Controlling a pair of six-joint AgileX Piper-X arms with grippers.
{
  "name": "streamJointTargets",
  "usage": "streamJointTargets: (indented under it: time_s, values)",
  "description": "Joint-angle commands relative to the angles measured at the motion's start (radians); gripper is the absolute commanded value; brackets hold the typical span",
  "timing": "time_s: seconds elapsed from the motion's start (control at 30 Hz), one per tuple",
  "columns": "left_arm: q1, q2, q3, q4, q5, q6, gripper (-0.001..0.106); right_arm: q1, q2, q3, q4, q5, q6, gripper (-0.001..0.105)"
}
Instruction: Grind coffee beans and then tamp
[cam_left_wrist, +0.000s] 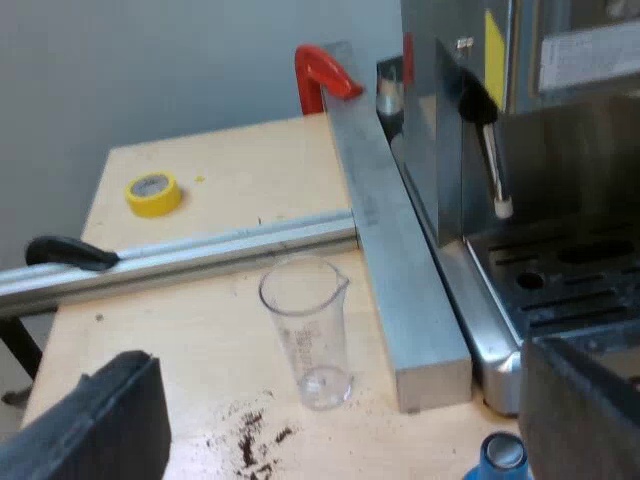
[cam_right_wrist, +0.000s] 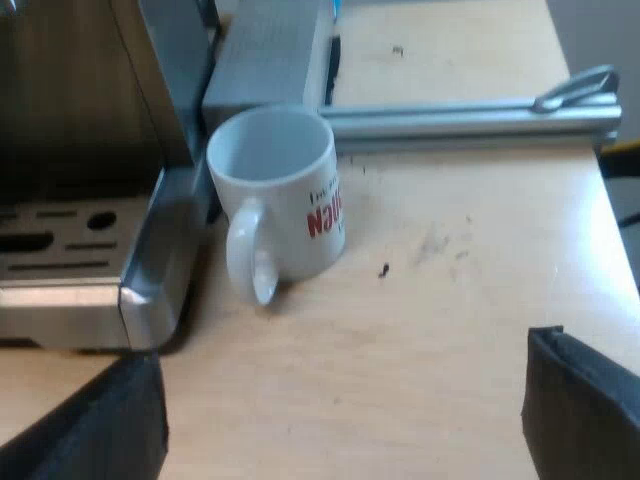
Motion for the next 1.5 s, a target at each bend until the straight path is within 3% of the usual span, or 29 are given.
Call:
streamJointTargets:
  time_s: [0.03, 0.3, 1.5]
  values:
    - [-0.001, -0.139, 0.044, -0.024, -0.008, -0.001, 0.073, 0.0, -0.044, 0.017, -0.005, -0.009, -0.004, 0.074]
    - [-0.001, -0.139, 0.139, -0.061, -0.008, -0.001, 0.073, 0.0, -0.044, 0.088, 0.016, -0.009, -0.004, 0.074]
    - [-0.001, -0.141, 0.139, -0.065, -0.008, -0.001, 0.073, 0.0, -0.043, 0.102, 0.044, -0.005, -0.004, 0.074]
